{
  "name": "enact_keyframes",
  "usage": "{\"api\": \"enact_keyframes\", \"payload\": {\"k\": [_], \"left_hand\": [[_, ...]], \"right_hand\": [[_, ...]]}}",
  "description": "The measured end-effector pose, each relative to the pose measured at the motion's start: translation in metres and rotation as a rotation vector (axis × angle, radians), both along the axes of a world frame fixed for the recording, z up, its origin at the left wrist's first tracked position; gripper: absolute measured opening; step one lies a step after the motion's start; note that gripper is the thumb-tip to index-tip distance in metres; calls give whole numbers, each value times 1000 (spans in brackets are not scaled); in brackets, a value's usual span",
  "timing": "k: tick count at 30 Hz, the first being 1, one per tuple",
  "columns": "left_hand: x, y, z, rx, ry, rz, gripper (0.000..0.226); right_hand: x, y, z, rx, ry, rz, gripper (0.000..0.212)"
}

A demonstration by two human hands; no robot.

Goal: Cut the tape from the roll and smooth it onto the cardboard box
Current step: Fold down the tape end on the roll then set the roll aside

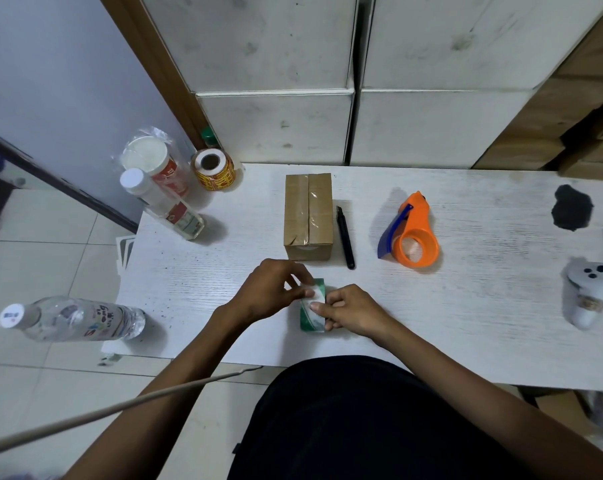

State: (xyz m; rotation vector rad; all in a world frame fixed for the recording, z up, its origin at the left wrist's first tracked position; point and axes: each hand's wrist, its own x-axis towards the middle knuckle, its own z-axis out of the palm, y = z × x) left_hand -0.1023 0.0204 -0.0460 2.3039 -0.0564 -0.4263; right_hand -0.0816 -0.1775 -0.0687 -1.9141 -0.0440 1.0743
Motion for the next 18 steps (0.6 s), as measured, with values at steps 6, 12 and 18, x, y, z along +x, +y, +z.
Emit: {"api": "enact_keyframes", "payload": {"k": [6, 12, 18], "left_hand": [[1, -5, -4, 60, -52, 14, 7], [-4, -10, -4, 37, -65, -44, 10], [-6, -19, -4, 200, -152, -48, 13]], "right_hand": [[-1, 0, 2, -9, -27, -10, 31], [-2, -1, 9, 14, -61, -6, 35], [-1, 3, 7, -62, -100, 76, 44]]}}
